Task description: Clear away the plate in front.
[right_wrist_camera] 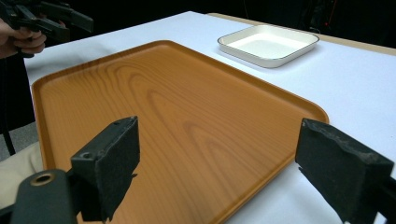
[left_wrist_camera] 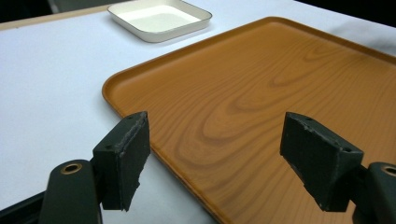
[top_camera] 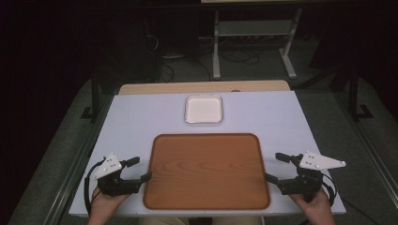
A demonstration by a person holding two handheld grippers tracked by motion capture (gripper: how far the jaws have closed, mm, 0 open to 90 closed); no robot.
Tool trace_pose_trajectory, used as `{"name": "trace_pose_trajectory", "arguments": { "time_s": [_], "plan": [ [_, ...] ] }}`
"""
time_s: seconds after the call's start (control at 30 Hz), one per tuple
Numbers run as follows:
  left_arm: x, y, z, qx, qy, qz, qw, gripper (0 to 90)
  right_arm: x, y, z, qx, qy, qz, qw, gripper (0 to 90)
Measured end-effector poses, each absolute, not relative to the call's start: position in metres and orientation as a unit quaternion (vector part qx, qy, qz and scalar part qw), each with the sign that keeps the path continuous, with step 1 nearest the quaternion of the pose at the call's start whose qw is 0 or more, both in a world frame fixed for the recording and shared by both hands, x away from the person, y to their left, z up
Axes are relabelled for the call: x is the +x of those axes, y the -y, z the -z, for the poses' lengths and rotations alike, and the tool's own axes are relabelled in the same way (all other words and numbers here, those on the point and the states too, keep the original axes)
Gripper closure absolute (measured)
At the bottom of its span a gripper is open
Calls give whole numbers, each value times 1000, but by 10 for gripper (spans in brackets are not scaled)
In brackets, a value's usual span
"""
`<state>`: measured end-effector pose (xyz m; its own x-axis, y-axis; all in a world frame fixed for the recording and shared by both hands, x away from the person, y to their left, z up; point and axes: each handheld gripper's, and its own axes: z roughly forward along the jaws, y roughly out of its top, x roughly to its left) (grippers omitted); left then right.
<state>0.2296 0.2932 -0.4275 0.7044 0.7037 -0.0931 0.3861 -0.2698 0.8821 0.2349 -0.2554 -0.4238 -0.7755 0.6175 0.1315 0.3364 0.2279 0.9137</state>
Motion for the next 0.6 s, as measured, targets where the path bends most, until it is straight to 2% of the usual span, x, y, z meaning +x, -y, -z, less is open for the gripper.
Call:
{"name": "trace_pose_trajectory", "arguments": {
  "time_s": [0.6],
  "plan": [
    [229, -287, 427, 784, -347, -164, 488, 239, 234, 253, 424, 308, -772, -540, 133, 131]
  ]
}}
